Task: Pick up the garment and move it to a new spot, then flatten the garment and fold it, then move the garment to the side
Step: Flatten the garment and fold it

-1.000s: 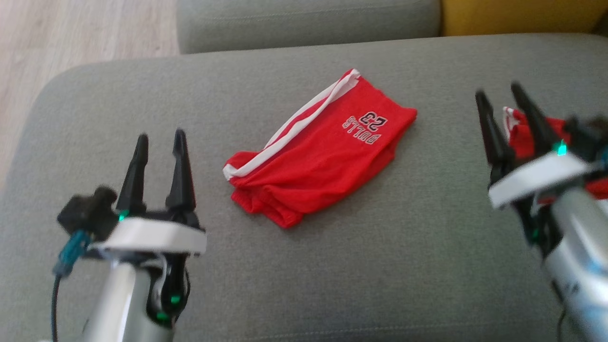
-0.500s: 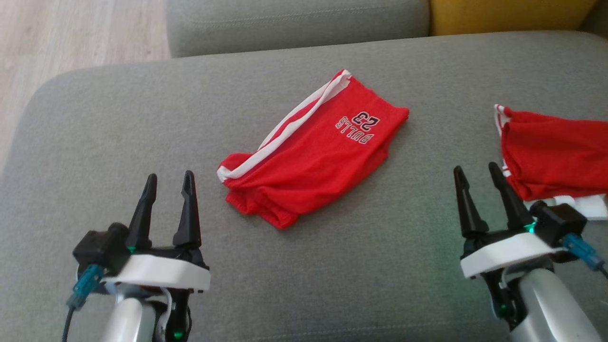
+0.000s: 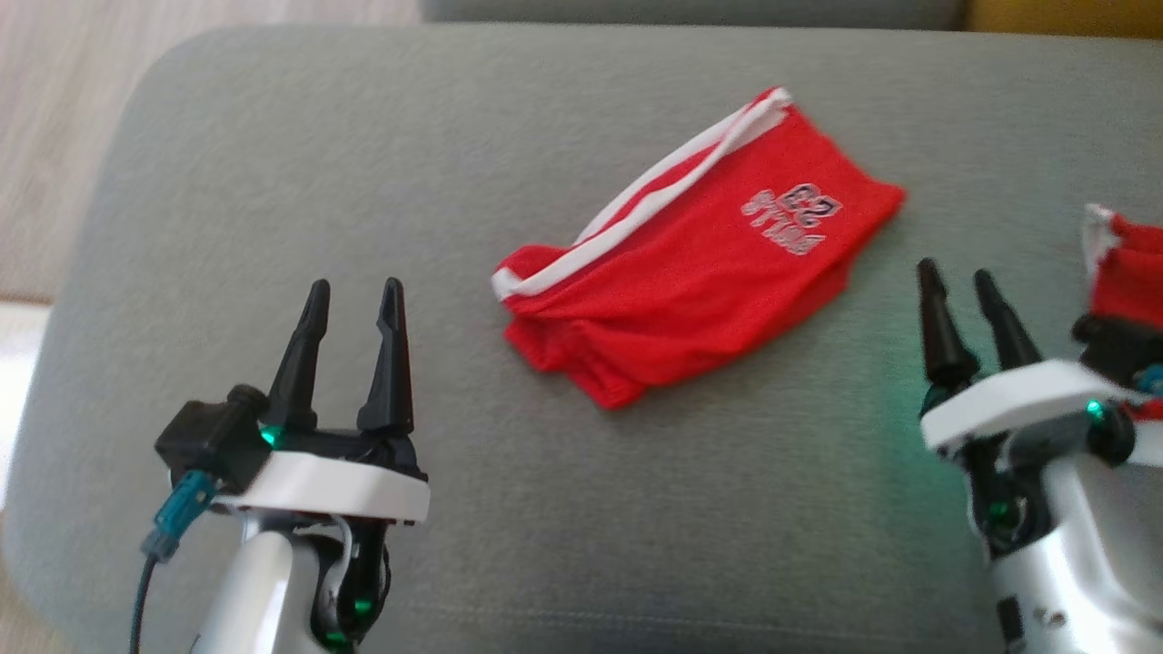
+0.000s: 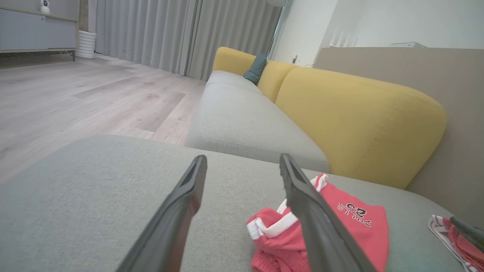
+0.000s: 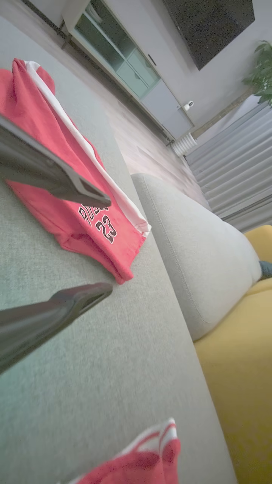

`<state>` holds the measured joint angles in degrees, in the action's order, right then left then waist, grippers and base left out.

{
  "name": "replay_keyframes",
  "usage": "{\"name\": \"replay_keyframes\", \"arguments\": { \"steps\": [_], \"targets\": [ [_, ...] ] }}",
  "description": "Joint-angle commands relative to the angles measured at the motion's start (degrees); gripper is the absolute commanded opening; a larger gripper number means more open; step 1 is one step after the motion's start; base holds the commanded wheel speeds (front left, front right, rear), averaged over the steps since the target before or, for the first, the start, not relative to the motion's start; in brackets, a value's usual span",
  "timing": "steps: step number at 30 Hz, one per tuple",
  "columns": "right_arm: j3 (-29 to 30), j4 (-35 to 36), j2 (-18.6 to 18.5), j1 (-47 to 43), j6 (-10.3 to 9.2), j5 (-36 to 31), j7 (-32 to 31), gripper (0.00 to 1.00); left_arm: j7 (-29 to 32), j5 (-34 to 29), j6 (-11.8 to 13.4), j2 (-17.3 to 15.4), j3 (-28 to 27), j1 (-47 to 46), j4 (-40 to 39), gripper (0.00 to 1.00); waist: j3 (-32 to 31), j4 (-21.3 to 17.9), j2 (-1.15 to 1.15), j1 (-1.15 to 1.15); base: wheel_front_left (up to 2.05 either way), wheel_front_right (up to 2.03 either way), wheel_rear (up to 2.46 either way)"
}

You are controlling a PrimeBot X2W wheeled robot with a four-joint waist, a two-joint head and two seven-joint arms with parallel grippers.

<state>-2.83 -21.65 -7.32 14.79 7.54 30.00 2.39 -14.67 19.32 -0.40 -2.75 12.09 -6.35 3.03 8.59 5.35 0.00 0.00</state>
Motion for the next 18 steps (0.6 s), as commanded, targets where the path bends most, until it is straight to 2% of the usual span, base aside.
{"name": "replay_keyframes", "arguments": {
  "steps": [1,10,18],
  "targets": [
    [1.2,0.1,0.8,3.9,-0.05,1.8,-2.9,1.0,-0.3,0.4,0.4,-0.1,-1.0,-2.7,-2.0,1.0,3.1,4.2,0.0,0.0,0.0,0.0,0.0],
    [12.0,-8.0,3.4,10.6,-0.05,8.4,-12.1,1.0,-0.3,0.9,1.0,-0.1,0.9,-3.3,-1.6,1.0,4.7,10.2,0.0,0.0,0.0,0.0,0.0],
    [22.5,-17.5,3.9,17.5,-0.05,3.8,-18.7,1.0,-0.3,1.6,1.7,-0.1,2.3,-3.9,-2.1,1.0,6.6,13.6,0.0,0.0,0.0,0.0,0.0]
  ]
}}
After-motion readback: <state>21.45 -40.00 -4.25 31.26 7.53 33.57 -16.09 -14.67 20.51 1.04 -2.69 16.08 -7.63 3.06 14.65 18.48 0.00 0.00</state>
